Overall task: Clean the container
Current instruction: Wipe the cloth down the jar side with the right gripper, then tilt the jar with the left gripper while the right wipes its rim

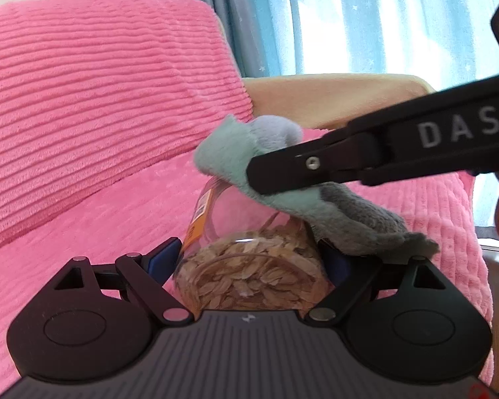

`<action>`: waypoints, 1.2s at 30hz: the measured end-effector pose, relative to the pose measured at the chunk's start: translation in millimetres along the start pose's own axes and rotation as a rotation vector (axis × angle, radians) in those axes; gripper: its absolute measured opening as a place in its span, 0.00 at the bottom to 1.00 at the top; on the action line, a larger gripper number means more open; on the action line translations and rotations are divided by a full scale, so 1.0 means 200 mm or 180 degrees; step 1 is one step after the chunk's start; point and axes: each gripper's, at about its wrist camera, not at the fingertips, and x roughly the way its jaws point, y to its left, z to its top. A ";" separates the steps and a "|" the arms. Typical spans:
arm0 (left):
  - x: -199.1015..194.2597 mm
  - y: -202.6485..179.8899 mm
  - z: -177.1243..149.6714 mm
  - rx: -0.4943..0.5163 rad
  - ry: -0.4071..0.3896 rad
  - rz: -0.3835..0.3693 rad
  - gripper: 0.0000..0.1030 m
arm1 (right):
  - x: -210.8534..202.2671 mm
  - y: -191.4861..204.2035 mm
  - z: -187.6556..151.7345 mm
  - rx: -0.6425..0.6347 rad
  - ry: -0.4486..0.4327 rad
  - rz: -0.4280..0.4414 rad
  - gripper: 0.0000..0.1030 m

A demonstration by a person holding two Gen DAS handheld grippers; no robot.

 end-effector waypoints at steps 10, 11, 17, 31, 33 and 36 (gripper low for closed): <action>-0.10 -0.01 0.01 0.0248 0.0049 -0.0202 0.83 | -0.01 0.05 0.03 -0.0032 -0.0078 0.0031 0.05; -0.11 -0.01 0.01 0.0339 0.0058 -0.0218 0.83 | -0.01 0.06 0.03 -0.0044 -0.0076 0.0048 0.05; -0.26 0.04 -0.06 0.0692 0.0092 -0.0192 0.83 | -0.01 0.10 0.03 -0.0116 -0.0064 0.0147 0.05; -0.13 0.11 0.00 0.0543 0.0031 -0.0275 0.83 | 0.04 0.25 -0.01 -0.0353 0.0194 0.0702 0.06; -0.10 0.11 0.04 0.0499 0.0035 -0.0312 0.83 | 0.04 0.27 -0.01 -0.0416 0.0217 0.0748 0.06; -0.14 0.12 0.00 0.0510 0.0024 -0.0306 0.83 | 0.04 0.28 -0.01 -0.0505 0.0214 0.0700 0.04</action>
